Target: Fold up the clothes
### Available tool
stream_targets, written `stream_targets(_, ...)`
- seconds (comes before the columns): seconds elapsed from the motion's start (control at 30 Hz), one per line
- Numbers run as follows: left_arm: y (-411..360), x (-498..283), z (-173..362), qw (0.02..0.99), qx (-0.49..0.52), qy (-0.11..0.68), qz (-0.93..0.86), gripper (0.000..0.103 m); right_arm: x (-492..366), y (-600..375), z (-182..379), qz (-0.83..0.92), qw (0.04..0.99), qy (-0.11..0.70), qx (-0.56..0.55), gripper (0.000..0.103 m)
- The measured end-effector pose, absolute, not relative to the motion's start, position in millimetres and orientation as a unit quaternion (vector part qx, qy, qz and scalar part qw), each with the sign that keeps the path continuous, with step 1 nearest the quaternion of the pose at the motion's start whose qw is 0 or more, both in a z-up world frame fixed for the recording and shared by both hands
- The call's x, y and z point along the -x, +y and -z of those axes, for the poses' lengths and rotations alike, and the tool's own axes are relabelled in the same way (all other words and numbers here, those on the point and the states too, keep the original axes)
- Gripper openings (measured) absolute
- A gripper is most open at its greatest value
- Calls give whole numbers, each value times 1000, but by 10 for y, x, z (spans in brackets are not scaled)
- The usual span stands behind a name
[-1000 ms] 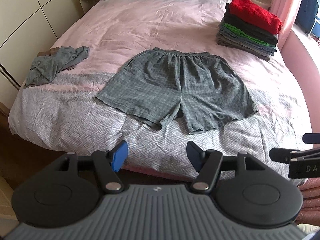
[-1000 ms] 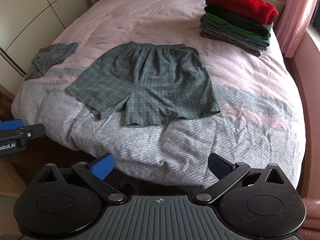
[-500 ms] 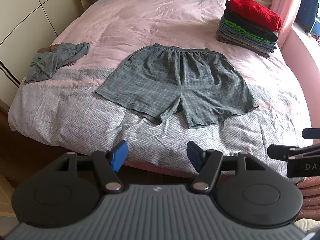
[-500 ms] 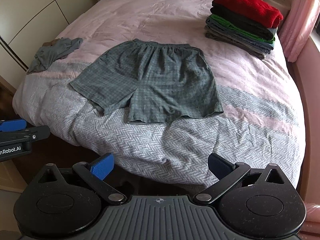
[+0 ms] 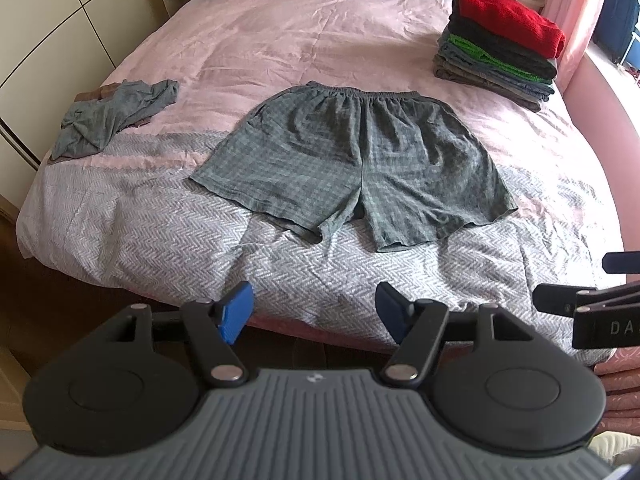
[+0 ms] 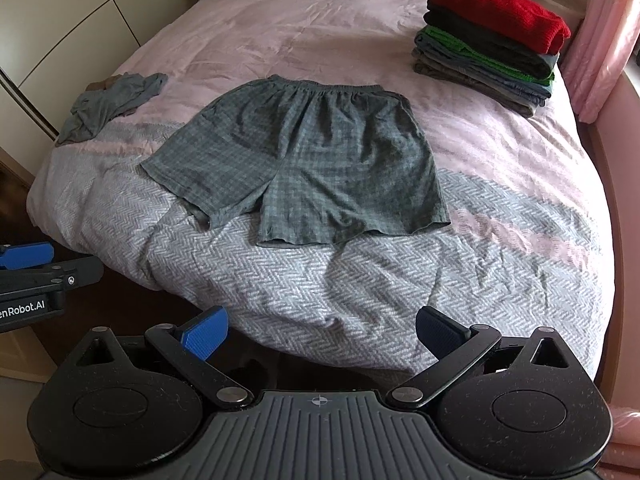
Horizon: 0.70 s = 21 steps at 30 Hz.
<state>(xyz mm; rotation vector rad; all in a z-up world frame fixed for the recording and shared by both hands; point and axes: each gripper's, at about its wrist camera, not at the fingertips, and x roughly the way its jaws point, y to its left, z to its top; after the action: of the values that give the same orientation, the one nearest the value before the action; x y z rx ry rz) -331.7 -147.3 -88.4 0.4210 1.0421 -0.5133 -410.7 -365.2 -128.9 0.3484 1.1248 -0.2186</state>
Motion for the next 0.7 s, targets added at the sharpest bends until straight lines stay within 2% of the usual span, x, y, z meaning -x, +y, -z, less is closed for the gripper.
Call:
stream_targets(0.37,-1553,3000,923,814,-193,492,240,64,3936,-3847,1363,124,817,528,-194,102)
stream_targets(0.7,-1554,2188,1104,800,-195,510,249,64,3386,-4054,1526,171,793,536,-234,102)
